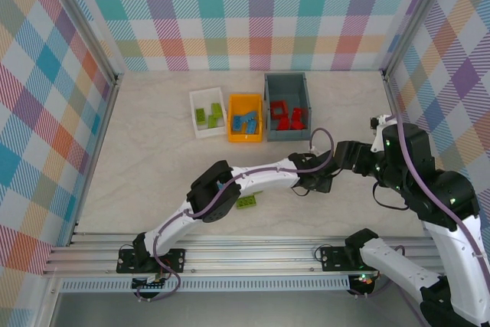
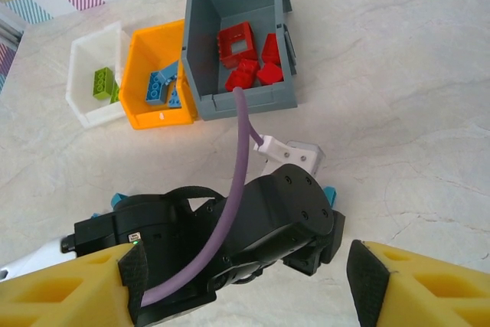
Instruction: Sort the legos into containers by color
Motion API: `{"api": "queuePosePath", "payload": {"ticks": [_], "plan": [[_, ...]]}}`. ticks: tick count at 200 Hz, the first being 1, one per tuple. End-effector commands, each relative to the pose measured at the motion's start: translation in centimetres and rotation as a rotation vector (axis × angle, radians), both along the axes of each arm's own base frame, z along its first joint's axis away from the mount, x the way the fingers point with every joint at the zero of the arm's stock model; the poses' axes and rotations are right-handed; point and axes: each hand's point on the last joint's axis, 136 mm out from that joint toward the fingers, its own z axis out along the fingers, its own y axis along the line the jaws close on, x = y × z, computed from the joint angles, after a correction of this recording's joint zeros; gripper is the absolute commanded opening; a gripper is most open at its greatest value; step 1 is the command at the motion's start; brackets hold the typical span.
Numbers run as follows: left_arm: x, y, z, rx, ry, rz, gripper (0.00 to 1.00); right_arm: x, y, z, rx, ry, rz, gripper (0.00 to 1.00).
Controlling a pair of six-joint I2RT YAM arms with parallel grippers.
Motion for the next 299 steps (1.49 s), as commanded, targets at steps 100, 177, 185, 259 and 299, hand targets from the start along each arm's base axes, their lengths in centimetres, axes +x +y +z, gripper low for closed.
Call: {"api": "queuePosePath", "payload": {"ticks": [100, 177, 185, 259, 299], "plan": [[2.9, 13.0, 13.3, -0.053, -0.17, 0.221, 0.3, 1.4, 6.3, -2.2, 0.093, 0.072, 0.282, 0.64], [11.3, 26.0, 14.7, -0.008, -0.161, 0.403, 0.3, 4.0, 18.0, -7.2, 0.031, 0.087, 0.486, 0.62], [12.4, 26.2, 14.1, 0.011, -0.156, 0.402, 0.3, 4.5, 18.6, -7.7, 0.046, 0.082, 0.477, 0.62], [20.0, 25.9, 8.4, 0.117, -0.076, 0.428, 0.3, 5.9, 19.0, -10.2, 0.028, 0.111, 0.413, 0.62], [20.7, 25.3, 6.3, 0.138, -0.047, 0.431, 0.3, 5.6, 18.5, -10.6, 0.027, 0.118, 0.399, 0.62]]}}
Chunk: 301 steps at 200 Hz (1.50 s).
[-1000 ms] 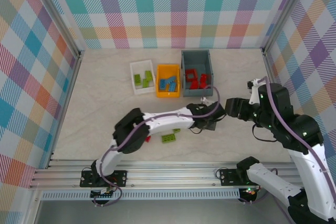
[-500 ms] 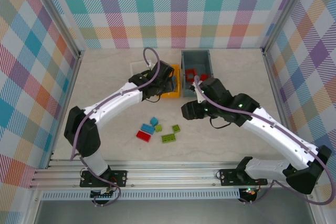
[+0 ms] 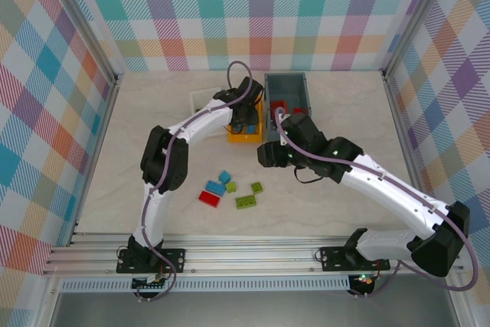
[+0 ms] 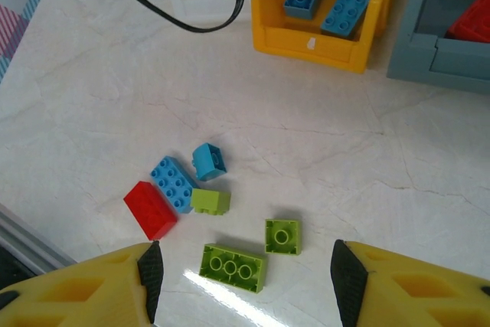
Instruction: Sort the legos into containers by color
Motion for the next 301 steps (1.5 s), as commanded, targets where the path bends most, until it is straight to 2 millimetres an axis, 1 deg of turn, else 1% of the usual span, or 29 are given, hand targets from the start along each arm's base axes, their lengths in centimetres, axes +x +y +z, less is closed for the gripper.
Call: {"api": "queuePosePath", "payload": {"ticks": [1, 14, 28, 40, 54, 72, 93, 117, 136, 147, 158, 174, 188, 200, 205, 206, 212, 223, 230, 250, 267, 286, 301], "plan": [[-0.3, 0.4, -0.7, 0.029, 0.041, -0.012, 0.3, -0.1, -0.3, 0.5, 0.02, -0.016, -0.019, 0.62], [-0.3, 0.5, -1.1, 0.034, 0.049, -0.012, 0.32, -0.1, -0.3, 0.4, 0.02, -0.016, -0.019, 0.63], [-0.5, 0.4, -1.3, 0.028, 0.056, -0.014, 0.39, -0.1, -0.3, 0.5, 0.019, -0.017, -0.018, 0.63], [-0.7, 0.5, -1.0, 0.022, 0.054, -0.014, 0.45, -0.1, -0.2, 0.5, 0.02, -0.017, -0.016, 0.64], [-0.9, 0.5, -0.2, 0.011, 0.04, -0.016, 0.49, -0.1, -0.2, 0.6, 0.02, -0.018, -0.016, 0.64], [-1.1, 0.5, 1.1, -0.012, 0.018, -0.016, 0.53, -0.1, -0.1, 0.4, 0.017, -0.014, -0.013, 0.65], [-1.3, 0.5, 2.3, -0.022, 0.0, -0.021, 0.53, -0.1, 0.0, 0.5, 0.022, -0.011, -0.011, 0.65], [-1.3, 0.5, 3.0, -0.028, -0.012, -0.021, 0.53, -0.2, -0.1, 0.7, 0.028, -0.015, -0.013, 0.65], [-1.4, 0.6, 4.2, -0.035, -0.032, -0.019, 0.49, -0.3, -0.2, 0.8, 0.026, -0.017, -0.014, 0.64], [-1.6, 0.7, 5.4, -0.05, -0.057, -0.015, 0.45, -0.3, -0.3, 0.8, 0.024, -0.018, -0.014, 0.64], [-2.0, 0.9, 7.2, -0.069, -0.09, -0.009, 0.43, -0.3, -0.3, 0.5, 0.018, -0.014, -0.014, 0.63], [-2.9, 1.8, 9.9, -0.096, -0.136, 0.013, 0.41, -0.3, -0.2, 0.1, 0.011, -0.008, -0.01, 0.62], [-4.5, 3.0, 12.1, -0.12, -0.171, 0.039, 0.39, -0.3, -0.1, -0.3, 0.009, -0.001, -0.002, 0.61], [-6.4, 4.4, 13.8, -0.143, -0.196, 0.06, 0.38, -0.4, 0.1, -0.7, -0.001, 0.005, 0.007, 0.6], [-7.3, 5.0, 14.0, -0.147, -0.196, 0.067, 0.38, -0.5, 0.2, -0.8, -0.006, 0.006, 0.013, 0.6], [-7.5, 5.1, 14.4, -0.153, -0.203, 0.067, 0.38, -0.5, 0.2, -0.9, -0.009, 0.007, 0.015, 0.6], [-8.8, 5.9, 14.8, -0.161, -0.209, 0.074, 0.38, -0.6, 0.5, -1.2, -0.019, 0.009, 0.027, 0.6], [-11.3, 7.5, 15.1, -0.172, -0.21, 0.084, 0.37, -1.0, 1.0, -2.0, -0.043, 0.022, 0.051, 0.61], [-12.9, 8.5, 15.1, -0.177, -0.202, 0.091, 0.37, -1.3, 1.4, -2.7, -0.058, 0.038, 0.066, 0.61], [-17.6, 11.2, 13.9, -0.193, -0.159, 0.102, 0.37, -2.5, 2.2, -5.1, -0.1, 0.1, 0.096, 0.61], [-21.3, 13.1, 13.2, -0.23, -0.137, 0.104, 0.37, -3.4, 2.3, -6.8, -0.132, 0.139, 0.094, 0.62], [-25.0, 15.4, 12.0, -0.251, -0.1, 0.132, 0.38, -3.9, 2.4, -7.5, -0.133, 0.154, 0.09, 0.63], [-27.1, 16.5, 10.9, -0.282, -0.072, 0.159, 0.38, -4.4, 2.9, -7.9, -0.16, 0.146, 0.116, 0.64]]}}
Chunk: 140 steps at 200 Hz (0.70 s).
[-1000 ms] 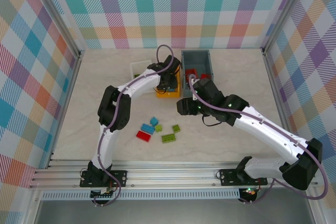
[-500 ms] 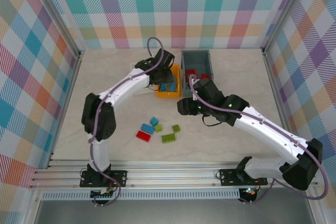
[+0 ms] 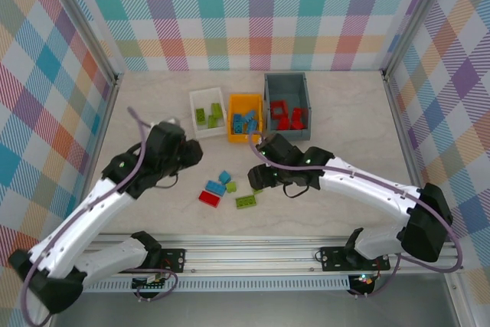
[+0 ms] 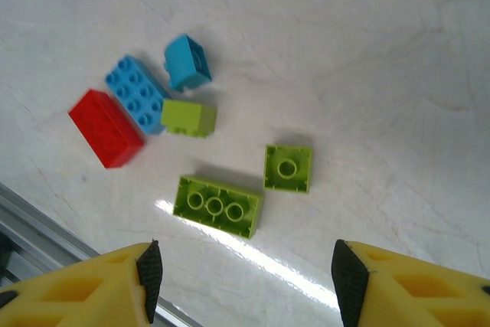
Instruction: Sort the legos into containers by color
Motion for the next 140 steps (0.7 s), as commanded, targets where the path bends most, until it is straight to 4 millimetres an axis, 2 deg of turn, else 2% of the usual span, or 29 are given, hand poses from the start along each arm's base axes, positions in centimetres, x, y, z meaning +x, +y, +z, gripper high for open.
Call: {"api": "queuePosePath", "payload": {"ticks": [1, 20, 36, 79, 107, 120, 140], "plan": [[-4.0, 1.8, -2.8, -0.031, 0.114, 0.03, 0.38, -0.6, 0.9, 0.1, 0.004, -0.008, 0.016, 0.64], [-5.6, 2.8, -3.8, -0.052, 0.138, 0.06, 0.38, -1.2, 2.2, -0.5, -0.039, -0.016, 0.065, 0.64], [-6.2, 4.1, -3.8, -0.045, 0.131, 0.106, 0.38, -1.5, 3.9, -0.9, -0.055, -0.024, 0.116, 0.65], [-7.2, 9.1, -0.7, -0.036, -0.021, 0.292, 0.38, -3.7, 10.1, -2.2, -0.098, -0.044, 0.359, 0.68], [-7.8, 10.6, 0.8, -0.034, -0.074, 0.329, 0.38, -5.8, 13.7, -3.2, -0.112, -0.028, 0.503, 0.65], [-8.1, 11.1, 1.2, -0.031, -0.086, 0.341, 0.38, -6.6, 14.4, -4.5, -0.151, 0.003, 0.525, 0.63], [-8.4, 11.4, 1.7, -0.041, -0.103, 0.347, 0.38, -7.2, 14.5, -6.3, -0.178, 0.066, 0.503, 0.61]]}}
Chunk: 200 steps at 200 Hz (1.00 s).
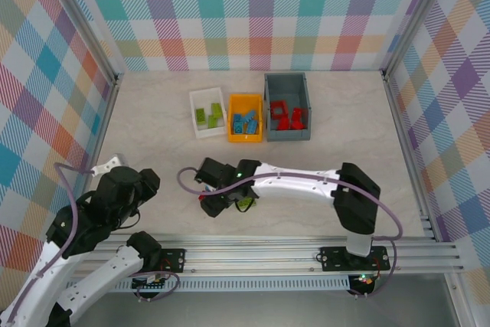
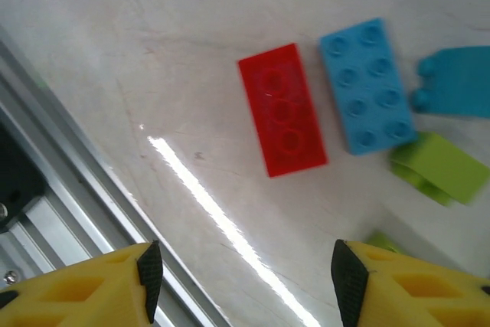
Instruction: Sort the legos into containers by color
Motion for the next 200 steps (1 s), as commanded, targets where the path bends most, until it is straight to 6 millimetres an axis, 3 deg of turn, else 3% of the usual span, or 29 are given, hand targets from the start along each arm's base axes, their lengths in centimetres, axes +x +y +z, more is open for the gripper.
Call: {"api": "queuePosePath", "payload": {"ticks": [1, 49, 91, 144, 164, 200], "plan": [[-0.7, 1.5, 0.7, 0.024, -0.02, 0.046, 0.38, -1.4, 0.0, -1.6, -0.055, 0.061, 0.032, 0.61], [-0.6, 1.3, 1.2, 0.027, -0.022, 0.025, 0.38, -2.0, -0.6, -4.7, -0.119, 0.128, -0.015, 0.67], [-0.5, 0.8, 1.4, 0.023, -0.02, 0.008, 0.38, 0.2, -0.8, -7.1, -0.18, 0.103, -0.043, 0.71], [-0.4, 0.6, 1.3, 0.018, -0.017, 0.002, 0.37, 2.6, 1.1, -7.7, -0.18, 0.071, -0.008, 0.72], [-0.3, 0.4, 1.3, 0.015, -0.016, -0.003, 0.37, 3.1, 1.9, -7.8, -0.176, 0.068, 0.002, 0.7], [-0.2, 0.3, 0.9, 0.015, -0.008, -0.007, 0.37, 3.2, 2.9, -7.6, -0.158, 0.081, 0.009, 0.55]]}}
